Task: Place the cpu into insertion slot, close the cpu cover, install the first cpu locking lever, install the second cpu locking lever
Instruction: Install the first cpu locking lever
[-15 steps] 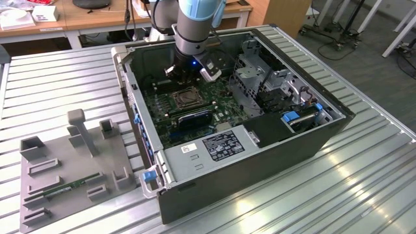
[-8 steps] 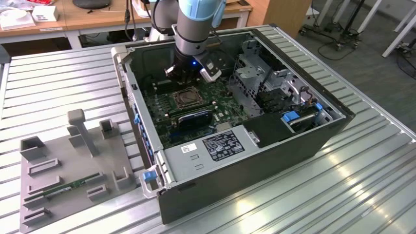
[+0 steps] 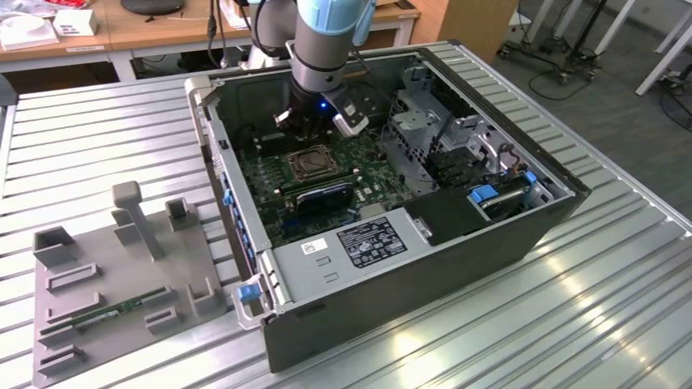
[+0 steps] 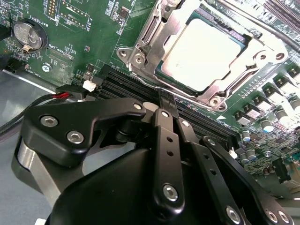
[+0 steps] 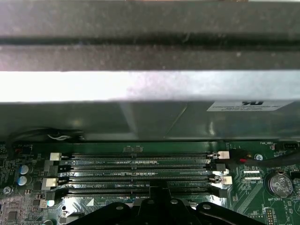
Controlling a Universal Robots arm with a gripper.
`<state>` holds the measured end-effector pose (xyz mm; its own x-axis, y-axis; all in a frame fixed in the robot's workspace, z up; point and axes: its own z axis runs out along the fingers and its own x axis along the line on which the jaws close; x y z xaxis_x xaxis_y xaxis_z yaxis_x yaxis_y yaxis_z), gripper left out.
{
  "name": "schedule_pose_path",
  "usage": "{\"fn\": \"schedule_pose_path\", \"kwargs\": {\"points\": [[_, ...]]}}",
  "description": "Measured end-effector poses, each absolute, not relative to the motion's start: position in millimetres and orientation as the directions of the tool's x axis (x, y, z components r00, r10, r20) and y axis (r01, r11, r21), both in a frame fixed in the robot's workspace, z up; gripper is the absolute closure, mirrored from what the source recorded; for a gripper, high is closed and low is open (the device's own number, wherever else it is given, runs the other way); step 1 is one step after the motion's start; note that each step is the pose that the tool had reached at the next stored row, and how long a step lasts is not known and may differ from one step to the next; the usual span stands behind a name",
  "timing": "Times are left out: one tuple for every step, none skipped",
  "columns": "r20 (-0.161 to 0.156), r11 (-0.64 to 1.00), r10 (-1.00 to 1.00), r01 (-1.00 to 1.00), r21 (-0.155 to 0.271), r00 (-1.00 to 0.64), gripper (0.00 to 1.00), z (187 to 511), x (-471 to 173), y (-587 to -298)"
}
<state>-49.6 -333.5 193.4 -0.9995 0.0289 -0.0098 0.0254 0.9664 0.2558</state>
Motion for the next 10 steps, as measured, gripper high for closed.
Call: {"fn": "schedule_pose_path", "kwargs": {"points": [[-0.010,0.966,0.029,0.025,0.256,-1.000,0.89,193.4,-49.6,-333.5],[-0.010,0.966,0.029,0.025,0.256,-1.000,0.89,193.3,-49.6,-333.5],[-0.010,0.966,0.029,0.025,0.255,-1.000,0.89,193.1,-49.6,-333.5],[-0.010,0.966,0.029,0.025,0.256,-1.000,0.89,192.7,-49.6,-333.5],[-0.010,0.966,0.029,0.025,0.256,-1.000,0.89,192.3,-49.6,-333.4],[-0.010,0.966,0.029,0.025,0.256,-1.000,0.89,192.0,-49.5,-333.4],[-0.010,0.966,0.029,0.025,0.256,-1.000,0.89,191.8,-49.6,-333.4],[-0.010,0.967,0.029,0.025,0.255,-1.000,0.89,191.6,-49.6,-333.5],[-0.010,0.967,0.029,0.025,0.255,-1.000,0.89,191.4,-49.6,-333.5],[-0.010,0.967,0.029,0.025,0.255,-1.000,0.89,191.2,-49.6,-333.5]]}}
